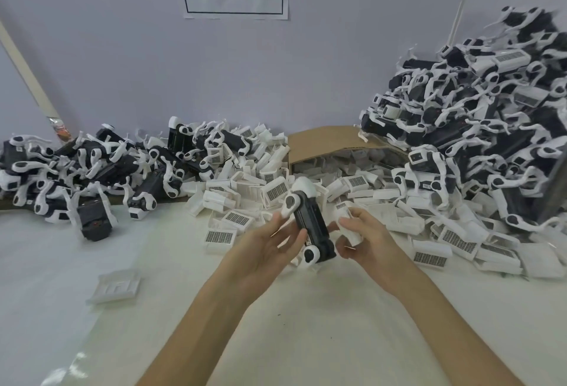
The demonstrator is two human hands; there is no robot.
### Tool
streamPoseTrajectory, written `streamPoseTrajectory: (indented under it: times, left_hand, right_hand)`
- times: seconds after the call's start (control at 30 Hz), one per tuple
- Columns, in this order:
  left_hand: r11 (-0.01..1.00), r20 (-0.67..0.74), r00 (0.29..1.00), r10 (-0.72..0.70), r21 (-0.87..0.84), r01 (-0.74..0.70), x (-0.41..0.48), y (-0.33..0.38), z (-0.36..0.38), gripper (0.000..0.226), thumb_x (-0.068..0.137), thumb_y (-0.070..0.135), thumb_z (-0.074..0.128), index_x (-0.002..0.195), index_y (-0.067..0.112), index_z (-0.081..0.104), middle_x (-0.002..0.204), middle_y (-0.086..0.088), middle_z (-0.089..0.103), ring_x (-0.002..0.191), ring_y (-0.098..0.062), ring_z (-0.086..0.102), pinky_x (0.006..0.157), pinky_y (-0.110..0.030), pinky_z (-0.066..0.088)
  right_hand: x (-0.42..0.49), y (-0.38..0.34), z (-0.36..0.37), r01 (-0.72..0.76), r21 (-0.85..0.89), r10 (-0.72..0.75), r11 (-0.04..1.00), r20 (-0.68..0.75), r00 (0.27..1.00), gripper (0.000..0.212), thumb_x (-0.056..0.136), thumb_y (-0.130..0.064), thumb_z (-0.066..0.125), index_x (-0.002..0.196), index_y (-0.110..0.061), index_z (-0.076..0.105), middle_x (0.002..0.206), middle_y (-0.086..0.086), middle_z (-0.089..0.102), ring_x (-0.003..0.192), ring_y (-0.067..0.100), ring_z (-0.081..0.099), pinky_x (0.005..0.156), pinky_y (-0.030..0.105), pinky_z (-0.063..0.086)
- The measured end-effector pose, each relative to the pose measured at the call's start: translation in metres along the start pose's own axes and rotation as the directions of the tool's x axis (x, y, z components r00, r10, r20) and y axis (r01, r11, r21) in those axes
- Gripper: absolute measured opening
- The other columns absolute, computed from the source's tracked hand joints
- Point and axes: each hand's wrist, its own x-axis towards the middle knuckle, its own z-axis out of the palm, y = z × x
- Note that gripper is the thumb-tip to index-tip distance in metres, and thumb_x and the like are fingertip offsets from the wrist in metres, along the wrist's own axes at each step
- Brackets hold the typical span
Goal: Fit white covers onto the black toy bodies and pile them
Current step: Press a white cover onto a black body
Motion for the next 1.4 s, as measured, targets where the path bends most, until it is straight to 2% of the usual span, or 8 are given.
streamPoseTrajectory:
  times: [0.13, 0.43, 0.57, 0.7, 1.0, 1.1, 1.23, 1.4]
  left_hand:
    - [0.999, -0.028, 1.0, -0.005, 0.044, 0.006, -0.003, -0.008, -0.003, 0.016, 0.084, 0.008, 0.067, 0.08, -0.002, 0.079, 0.087, -0.015, 0.071, 0.076, -0.019, 0.071, 0.076, -0.036, 0.062]
    - [0.997, -0.066, 0.997, 0.049, 0.06, -0.045, 0.0, -0.015, -0.013, 0.019, 0.098, 0.017, 0.061, 0.107, 0.003, 0.069, 0.105, -0.01, 0.073, 0.064, -0.009, 0.057, 0.07, -0.024, 0.06]
    - [0.994, -0.048, 0.997, 0.055, 0.101, -0.05, 0.002, -0.02, -0.014, 0.026, 0.093, 0.023, 0.063, 0.114, 0.008, 0.066, 0.11, -0.005, 0.075, 0.072, -0.009, 0.054, 0.071, -0.02, 0.058]
    - [0.993, -0.018, 0.998, 0.064, 0.103, -0.062, 0.001, -0.021, -0.013, 0.034, 0.087, 0.025, 0.065, 0.115, 0.007, 0.067, 0.105, -0.004, 0.075, 0.08, -0.011, 0.069, 0.072, -0.02, 0.059]
    - [0.973, 0.025, 0.994, 0.105, 0.205, -0.108, 0.0, -0.025, -0.011, 0.043, 0.087, 0.028, 0.063, 0.122, 0.003, 0.058, 0.114, -0.008, 0.072, 0.103, -0.017, 0.067, 0.092, -0.029, 0.054]
    - [0.974, 0.003, 0.993, 0.12, 0.193, -0.118, 0.0, -0.025, -0.01, 0.032, 0.094, 0.025, 0.06, 0.117, 0.004, 0.059, 0.11, -0.006, 0.073, 0.095, -0.014, 0.069, 0.088, -0.028, 0.054]
    - [0.97, -0.018, 0.99, 0.137, 0.204, -0.131, 0.0, -0.025, -0.01, 0.022, 0.099, 0.023, 0.055, 0.106, 0.007, 0.068, 0.1, -0.003, 0.075, 0.085, -0.01, 0.071, 0.08, -0.024, 0.054]
    - [0.969, -0.062, 0.987, 0.148, 0.208, -0.132, 0.002, -0.023, -0.012, 0.02, 0.101, 0.023, 0.055, 0.102, 0.007, 0.068, 0.086, -0.001, 0.072, 0.075, -0.009, 0.067, 0.078, -0.024, 0.056]
  right_hand:
    - [-0.002, 0.0, 0.0, 0.021, -0.111, -0.015, 0.994, 0.057, 0.998, 0.02, 0.086, -0.036, 0.065, 0.097, -0.019, 0.064, 0.101, 0.003, 0.067, 0.088, 0.016, 0.062, 0.072, 0.029, 0.045]
    - [-0.005, 0.004, 0.003, 0.059, -0.209, -0.029, 0.976, 0.144, 0.989, 0.021, 0.08, -0.031, 0.071, 0.099, -0.021, 0.071, 0.088, -0.001, 0.063, 0.077, 0.011, 0.058, 0.069, 0.029, 0.042]
    - [-0.003, 0.009, 0.005, 0.087, -0.243, -0.057, 0.966, 0.126, 0.99, 0.058, 0.074, -0.027, 0.085, 0.12, -0.005, 0.059, 0.109, 0.023, 0.061, 0.093, 0.029, 0.06, 0.081, 0.046, 0.043]
    - [-0.003, 0.01, 0.007, 0.108, -0.266, -0.087, 0.958, 0.091, 0.992, 0.052, 0.073, -0.025, 0.077, 0.118, -0.004, 0.06, 0.1, 0.016, 0.061, 0.08, 0.023, 0.06, 0.066, 0.034, 0.048]
    - [-0.001, 0.015, 0.008, 0.172, -0.254, -0.156, 0.952, 0.079, 0.984, 0.046, 0.076, -0.031, 0.08, 0.111, -0.008, 0.061, 0.094, 0.008, 0.066, 0.083, 0.025, 0.061, 0.075, 0.042, 0.049]
    - [0.0, 0.012, 0.006, 0.133, -0.17, -0.118, 0.976, 0.096, 0.988, 0.052, 0.081, -0.044, 0.068, 0.113, -0.003, 0.062, 0.094, 0.008, 0.065, 0.085, 0.021, 0.06, 0.073, 0.032, 0.052]
    - [-0.001, 0.012, 0.003, 0.113, -0.187, -0.088, 0.976, 0.139, 0.986, 0.036, 0.09, -0.022, 0.068, 0.119, -0.003, 0.063, 0.102, 0.015, 0.068, 0.089, 0.024, 0.063, 0.073, 0.031, 0.054]
    - [-0.001, 0.013, 0.005, 0.11, -0.238, -0.08, 0.965, 0.134, 0.988, 0.043, 0.085, -0.025, 0.065, 0.123, -0.005, 0.062, 0.118, 0.031, 0.061, 0.094, 0.026, 0.061, 0.075, 0.035, 0.051]
